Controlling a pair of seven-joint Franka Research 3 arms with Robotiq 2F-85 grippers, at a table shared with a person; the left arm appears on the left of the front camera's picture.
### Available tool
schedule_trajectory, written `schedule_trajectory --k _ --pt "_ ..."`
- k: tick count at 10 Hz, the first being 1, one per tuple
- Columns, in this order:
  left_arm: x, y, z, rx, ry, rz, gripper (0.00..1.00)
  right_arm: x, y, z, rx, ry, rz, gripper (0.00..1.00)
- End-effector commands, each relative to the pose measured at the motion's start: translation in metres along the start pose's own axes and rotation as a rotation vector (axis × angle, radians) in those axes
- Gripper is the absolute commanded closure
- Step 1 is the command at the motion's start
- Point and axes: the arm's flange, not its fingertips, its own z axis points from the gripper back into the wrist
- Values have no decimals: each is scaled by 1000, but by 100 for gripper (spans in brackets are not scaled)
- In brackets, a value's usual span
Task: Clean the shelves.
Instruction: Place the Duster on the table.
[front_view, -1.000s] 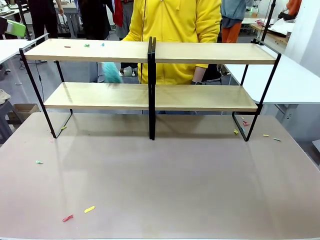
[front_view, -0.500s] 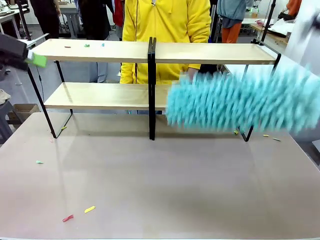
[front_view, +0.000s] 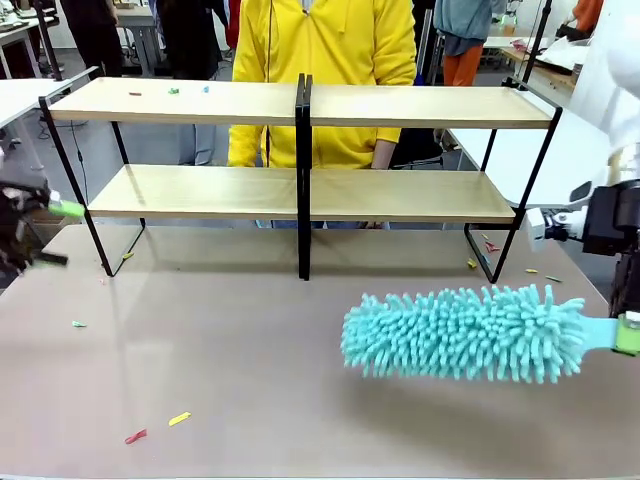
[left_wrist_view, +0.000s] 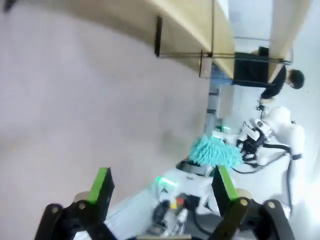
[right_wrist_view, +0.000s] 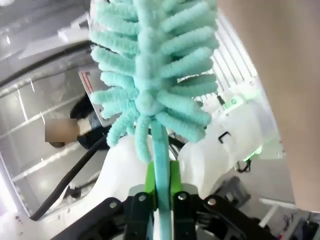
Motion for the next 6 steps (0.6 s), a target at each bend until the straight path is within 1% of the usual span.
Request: schedule_trajectory --k 1,2,3,4,5,6 --pt "-120 71 -63 62 73 -9 0 2 4 13 -15 -141 29 88" --pt "0 0 0 0 0 0 0 3 4 15 -33 -143 20 88" --pt "0 0 0 0 0 0 0 2 2 15 -60 -134 -1 88" --pt "0 0 0 0 0 0 0 3 -1 15 -52 -124 -4 88" --pt "0 0 0 0 0 0 0 4 -5 17 -73 -102 -50 50" --pt "0 0 0 0 0 0 0 5 -7 20 -105 -89 -83 30"
